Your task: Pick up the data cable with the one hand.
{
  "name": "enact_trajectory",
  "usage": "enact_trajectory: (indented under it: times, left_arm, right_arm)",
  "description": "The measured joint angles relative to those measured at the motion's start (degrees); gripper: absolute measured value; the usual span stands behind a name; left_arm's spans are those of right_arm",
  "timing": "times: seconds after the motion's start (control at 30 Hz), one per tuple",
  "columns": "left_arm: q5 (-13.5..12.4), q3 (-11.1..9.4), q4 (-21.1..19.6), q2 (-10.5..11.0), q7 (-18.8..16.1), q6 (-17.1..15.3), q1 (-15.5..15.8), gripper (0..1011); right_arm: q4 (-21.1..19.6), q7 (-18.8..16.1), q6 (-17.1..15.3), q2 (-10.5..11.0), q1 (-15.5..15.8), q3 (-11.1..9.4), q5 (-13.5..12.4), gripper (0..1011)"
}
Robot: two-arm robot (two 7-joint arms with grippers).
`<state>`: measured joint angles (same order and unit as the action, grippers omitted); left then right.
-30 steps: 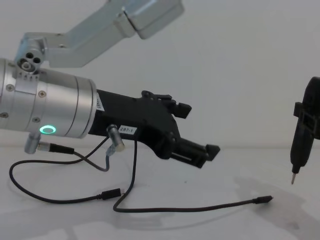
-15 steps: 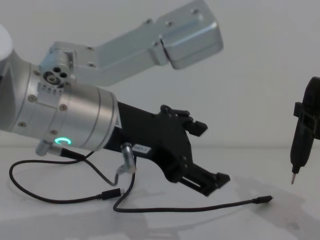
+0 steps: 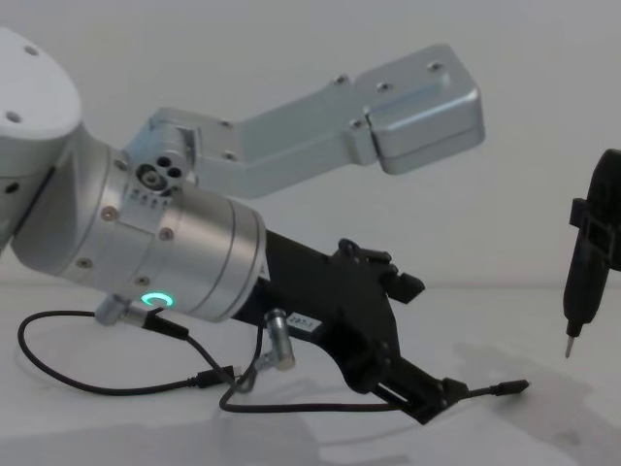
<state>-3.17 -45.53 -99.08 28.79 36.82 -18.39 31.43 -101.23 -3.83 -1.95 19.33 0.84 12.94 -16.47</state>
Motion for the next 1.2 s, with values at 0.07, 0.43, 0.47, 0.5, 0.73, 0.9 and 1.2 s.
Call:
enact_trajectory:
  times: [0.07,0.43,0.47,0.5,0.73,0.9,1.2]
  left_arm:
    - [-0.10,-0.09,0.23,-0.33,0.13,-0.71,0.06,1001]
    - [-0.99,-0.76,2.89,-3.23,0.71,-5.95,0.96,1002]
    - [-1.09,-0.83,3.10,-3.43,0.74,-6.28,1.06,1002]
    - [-1.29,-0.99,3.50,-3.94,0.80,-6.95,1.30,1001]
    - [-2.18,-1.54,4.97,-5.60,1.12,-9.60,2.29,1002]
    - [-2.71,-1.83,5.79,-6.52,1.27,-10.84,2.86,1002]
    - [-3.68,-2.33,7.37,-8.20,1.46,-12.33,3.73,1002]
  right_arm:
    - [0.00,0.00,0.00,0.00,0.00,0.00,0.00,268]
    - [0.00,0.00,0.00,0.00,0.00,0.00,0.00,268]
    - [0.00,0.00,0.00,0.00,0.00,0.00,0.00,268]
    - [0.00,0.00,0.00,0.00,0.00,0.00,0.00,268]
    - [0.00,0.00,0.00,0.00,0.00,0.00,0.00,268]
    - [0.00,0.00,0.00,0.00,0.00,0.00,0.00,268]
    - [0.00,0.00,0.00,0.00,0.00,0.00,0.00,268]
